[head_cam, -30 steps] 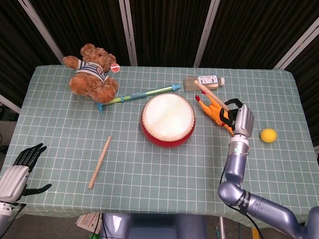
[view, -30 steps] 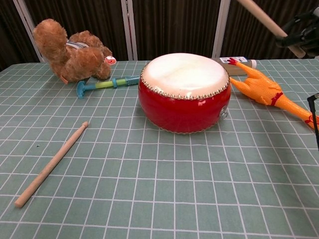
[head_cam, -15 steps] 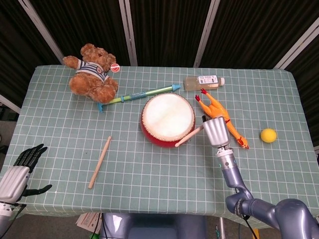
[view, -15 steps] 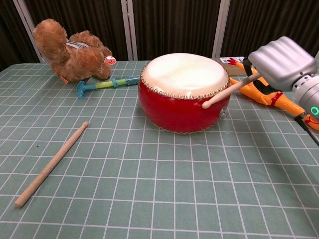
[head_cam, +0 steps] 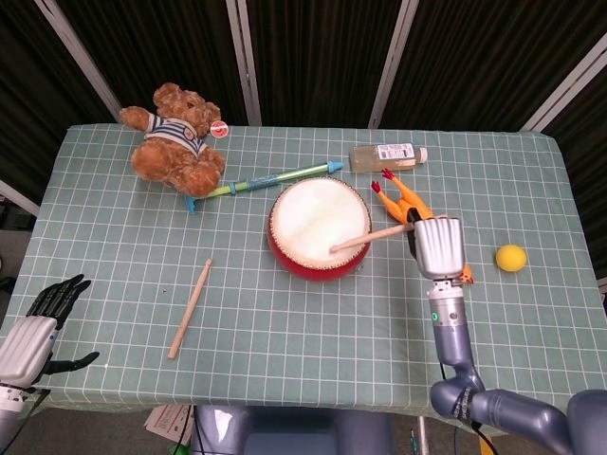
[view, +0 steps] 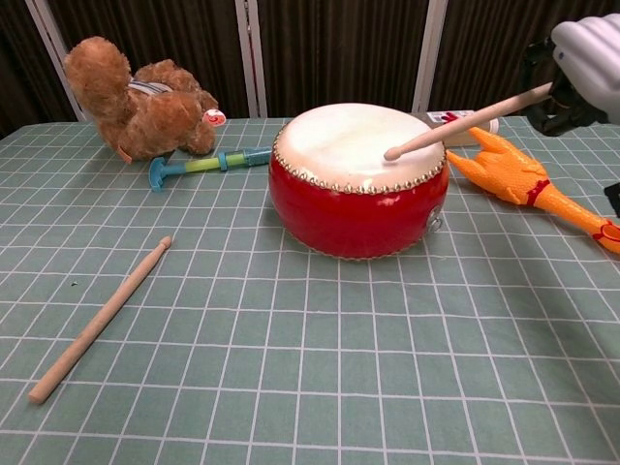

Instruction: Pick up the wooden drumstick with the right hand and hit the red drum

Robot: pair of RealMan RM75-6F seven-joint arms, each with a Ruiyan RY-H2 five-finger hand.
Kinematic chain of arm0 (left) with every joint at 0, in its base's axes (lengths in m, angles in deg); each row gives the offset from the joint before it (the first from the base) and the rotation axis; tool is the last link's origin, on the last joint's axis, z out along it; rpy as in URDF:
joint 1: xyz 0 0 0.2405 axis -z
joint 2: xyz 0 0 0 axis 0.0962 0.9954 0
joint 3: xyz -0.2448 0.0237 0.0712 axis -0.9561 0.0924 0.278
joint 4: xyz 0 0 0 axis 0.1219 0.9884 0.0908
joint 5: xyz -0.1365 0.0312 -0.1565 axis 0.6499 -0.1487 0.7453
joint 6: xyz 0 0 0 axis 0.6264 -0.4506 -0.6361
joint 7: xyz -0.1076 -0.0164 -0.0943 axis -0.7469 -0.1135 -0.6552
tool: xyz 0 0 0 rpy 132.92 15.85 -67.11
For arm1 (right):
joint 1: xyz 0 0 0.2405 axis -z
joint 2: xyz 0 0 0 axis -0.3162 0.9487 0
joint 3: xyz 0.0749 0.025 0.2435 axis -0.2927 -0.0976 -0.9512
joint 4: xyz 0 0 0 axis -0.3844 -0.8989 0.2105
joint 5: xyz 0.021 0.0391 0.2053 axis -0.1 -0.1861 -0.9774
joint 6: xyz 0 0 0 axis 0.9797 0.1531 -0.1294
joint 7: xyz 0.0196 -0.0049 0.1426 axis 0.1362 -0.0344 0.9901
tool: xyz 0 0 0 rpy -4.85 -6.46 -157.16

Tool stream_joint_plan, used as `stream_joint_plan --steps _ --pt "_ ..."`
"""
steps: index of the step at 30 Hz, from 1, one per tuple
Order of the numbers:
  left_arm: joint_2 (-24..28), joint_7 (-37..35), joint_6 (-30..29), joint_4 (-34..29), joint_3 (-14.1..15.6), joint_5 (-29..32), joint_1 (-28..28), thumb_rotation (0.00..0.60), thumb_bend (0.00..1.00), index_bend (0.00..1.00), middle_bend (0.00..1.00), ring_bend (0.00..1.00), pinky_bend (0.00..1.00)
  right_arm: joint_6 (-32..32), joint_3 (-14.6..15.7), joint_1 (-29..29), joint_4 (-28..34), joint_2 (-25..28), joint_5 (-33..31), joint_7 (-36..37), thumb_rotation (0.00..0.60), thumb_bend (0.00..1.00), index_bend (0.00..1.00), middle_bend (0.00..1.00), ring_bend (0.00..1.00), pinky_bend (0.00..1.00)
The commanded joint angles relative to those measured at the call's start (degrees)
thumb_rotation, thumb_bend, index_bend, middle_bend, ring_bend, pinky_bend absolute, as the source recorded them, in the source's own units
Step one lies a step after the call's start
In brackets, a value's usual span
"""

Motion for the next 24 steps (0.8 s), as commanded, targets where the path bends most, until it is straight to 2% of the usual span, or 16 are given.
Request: stream_joint_plan --steps 1,13,18,24 --pt "0.0 0.1 0.0 -0.1 0.0 0.1 0.0 0.600 0.00 0.00 0.00 0.00 0.00 0.4 1.5 3.4 4.4 3.5 -1.2 0.2 0.600 0.68 1.00 1.00 1.00 0.92" --pt "-0.3 1.3 -0.2 -0.1 0.2 -0.3 -0.2 0.600 0.00 0.00 0.00 0.00 0.00 2.6 8.9 12.7 15.0 10.3 -1.0 0.8 0.600 0.68 1.00 1.00 1.00 0.92" --pt "-0.4 1.9 -0.6 -0.2 0.2 -0.5 -0.4 0.600 0.00 0.00 0.00 0.00 0.00 1.9 12.0 15.4 16.9 10.5 -1.6 -0.2 0.600 0.68 1.00 1.00 1.00 0.92" --pt "-0.9 2.7 -1.5 0.3 0.2 -1.2 -0.7 0.600 0.00 0.00 0.00 0.00 0.00 0.5 14.2 17.4 17.6 9.1 -2.8 -2.1 0.600 0.68 1.00 1.00 1.00 0.92"
